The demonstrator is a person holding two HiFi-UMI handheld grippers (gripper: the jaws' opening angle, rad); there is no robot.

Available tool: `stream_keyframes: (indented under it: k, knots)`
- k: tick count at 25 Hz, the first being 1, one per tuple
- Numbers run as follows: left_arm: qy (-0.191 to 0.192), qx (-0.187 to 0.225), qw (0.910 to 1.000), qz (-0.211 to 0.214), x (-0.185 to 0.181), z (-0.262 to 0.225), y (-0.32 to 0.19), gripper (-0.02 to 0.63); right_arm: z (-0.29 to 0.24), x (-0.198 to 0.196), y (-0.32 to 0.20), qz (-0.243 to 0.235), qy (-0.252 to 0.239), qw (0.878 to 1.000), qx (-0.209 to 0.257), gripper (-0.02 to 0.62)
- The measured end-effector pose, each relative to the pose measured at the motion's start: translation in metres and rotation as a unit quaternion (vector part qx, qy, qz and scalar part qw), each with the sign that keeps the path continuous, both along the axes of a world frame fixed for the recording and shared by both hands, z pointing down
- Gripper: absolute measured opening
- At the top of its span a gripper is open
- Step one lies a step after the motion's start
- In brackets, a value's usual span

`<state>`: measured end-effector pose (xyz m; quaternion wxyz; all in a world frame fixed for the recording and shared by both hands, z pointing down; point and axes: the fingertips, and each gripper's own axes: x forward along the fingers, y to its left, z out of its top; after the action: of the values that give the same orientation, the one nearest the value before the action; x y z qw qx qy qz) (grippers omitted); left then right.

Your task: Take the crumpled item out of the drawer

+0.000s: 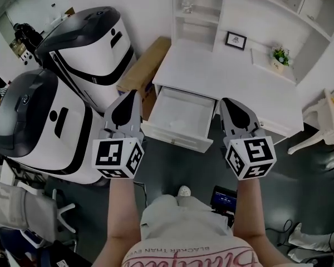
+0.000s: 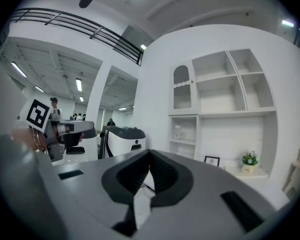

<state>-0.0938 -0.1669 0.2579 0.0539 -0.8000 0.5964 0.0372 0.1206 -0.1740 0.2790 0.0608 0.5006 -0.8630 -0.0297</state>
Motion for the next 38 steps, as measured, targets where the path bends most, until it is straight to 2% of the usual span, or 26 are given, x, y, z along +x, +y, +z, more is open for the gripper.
stream_keyframes:
  k: [7, 15, 16, 17, 19, 22, 31, 35, 38]
  knots:
    - [0.002, -0.029, 0.9995, -0.014, 0.0, 0.019, -0.028, 0.009, 0.025, 0.004, -0.033, -0.01, -0.001, 0.999, -0.032, 0.006]
    - [0.005, -0.042, 0.9991, -0.006, 0.004, 0.031, -0.069, 0.009, 0.044, 0.002, -0.07, -0.018, -0.012, 0.997, -0.069, 0.016]
    - [0.006, -0.042, 0.9991, -0.006, 0.004, 0.031, -0.074, 0.009, 0.044, 0.001, -0.076, -0.021, -0.013, 0.997, -0.074, 0.065]
    - [0.007, -0.041, 0.9991, -0.005, 0.004, 0.03, -0.08, 0.009, 0.045, 0.0, -0.081, -0.024, -0.015, 0.997, -0.078, 0.154]
    - [0.01, -0.04, 0.9991, -0.006, 0.003, 0.029, -0.091, 0.009, 0.045, -0.002, -0.094, -0.028, -0.017, 0.996, -0.082, 0.257]
    - [0.014, -0.042, 0.999, -0.008, -0.003, 0.031, -0.107, 0.009, 0.049, -0.006, -0.114, -0.028, -0.009, 0.996, -0.089, 0.327]
    - [0.02, -0.074, 0.9969, -0.017, -0.022, 0.058, -0.15, 0.009, 0.098, -0.036, -0.159, -0.066, 0.033, 0.986, -0.148, 0.331]
    - [0.024, -0.098, 0.9947, -0.02, -0.027, 0.077, -0.166, 0.009, 0.142, -0.051, -0.17, -0.09, 0.06, 0.974, -0.2, 0.331]
    - [0.028, -0.112, 0.9931, -0.018, -0.027, 0.091, -0.179, 0.009, 0.184, -0.06, -0.177, -0.108, 0.084, 0.959, -0.248, 0.331]
